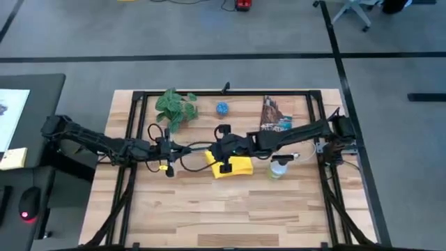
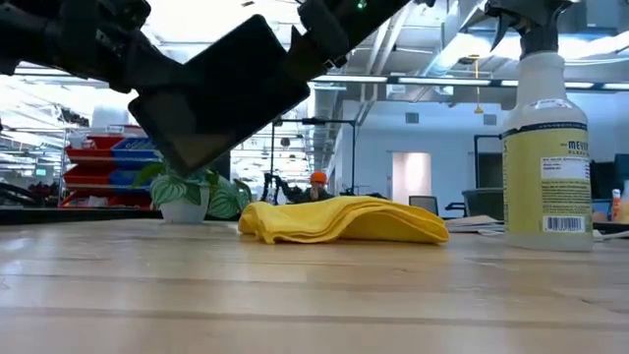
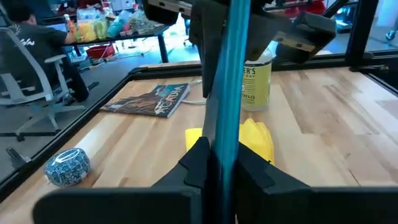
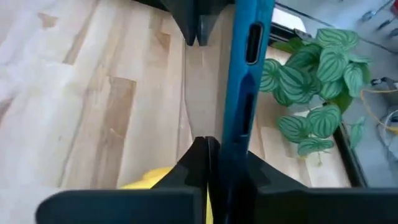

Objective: Apply microfiber cloth
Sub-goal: Wipe the front and back of the blue tablet using the yellow microfiber cloth

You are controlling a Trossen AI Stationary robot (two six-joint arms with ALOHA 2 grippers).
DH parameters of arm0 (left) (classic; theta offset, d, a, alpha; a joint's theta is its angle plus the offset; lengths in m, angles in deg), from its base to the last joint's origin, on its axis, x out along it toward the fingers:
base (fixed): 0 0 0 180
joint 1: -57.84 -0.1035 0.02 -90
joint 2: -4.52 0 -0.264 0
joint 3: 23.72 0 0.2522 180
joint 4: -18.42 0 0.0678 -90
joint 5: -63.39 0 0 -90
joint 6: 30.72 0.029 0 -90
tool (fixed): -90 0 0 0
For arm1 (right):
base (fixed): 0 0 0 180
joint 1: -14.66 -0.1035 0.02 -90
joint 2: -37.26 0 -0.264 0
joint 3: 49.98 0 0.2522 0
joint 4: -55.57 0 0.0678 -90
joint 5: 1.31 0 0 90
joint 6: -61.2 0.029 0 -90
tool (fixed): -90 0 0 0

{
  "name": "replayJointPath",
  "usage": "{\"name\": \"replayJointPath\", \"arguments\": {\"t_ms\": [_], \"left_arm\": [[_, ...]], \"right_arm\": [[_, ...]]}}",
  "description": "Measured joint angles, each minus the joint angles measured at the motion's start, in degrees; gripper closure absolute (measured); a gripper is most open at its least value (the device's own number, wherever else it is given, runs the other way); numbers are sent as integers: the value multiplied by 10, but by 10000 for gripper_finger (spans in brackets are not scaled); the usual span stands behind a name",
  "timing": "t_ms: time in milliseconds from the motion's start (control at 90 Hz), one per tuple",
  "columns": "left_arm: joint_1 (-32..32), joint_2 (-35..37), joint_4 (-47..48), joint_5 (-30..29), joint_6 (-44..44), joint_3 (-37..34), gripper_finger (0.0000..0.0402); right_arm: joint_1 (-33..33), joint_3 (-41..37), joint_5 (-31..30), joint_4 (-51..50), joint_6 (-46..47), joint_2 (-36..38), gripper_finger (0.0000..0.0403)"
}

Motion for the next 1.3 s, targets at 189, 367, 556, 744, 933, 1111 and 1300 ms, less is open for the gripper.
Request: {"name": "replayJointPath", "arguments": {"t_ms": [189,367,556,744,933,1111,1300], "left_arm": [[-1,19,42,39,1,36,292],[-15,29,164,44,5,110,269],[-77,25,242,173,18,156,268],[-151,-2,243,329,42,160,267],[-221,-72,272,414,61,173,266],[-245,-170,332,433,108,226,252],[-245,-266,372,432,187,276,216]], "right_arm": [[-34,0,-89,-65,-164,3,390],[-69,-1,-111,-111,-354,-9,390],[-107,-1,-195,-64,-559,-43,387],[-125,-1,-242,-2,-729,-68,390],[-120,-1,-213,13,-770,-69,391],[-115,-1,-212,20,-791,-69,391],[-111,-1,-211,28,-791,-69,390]]}}
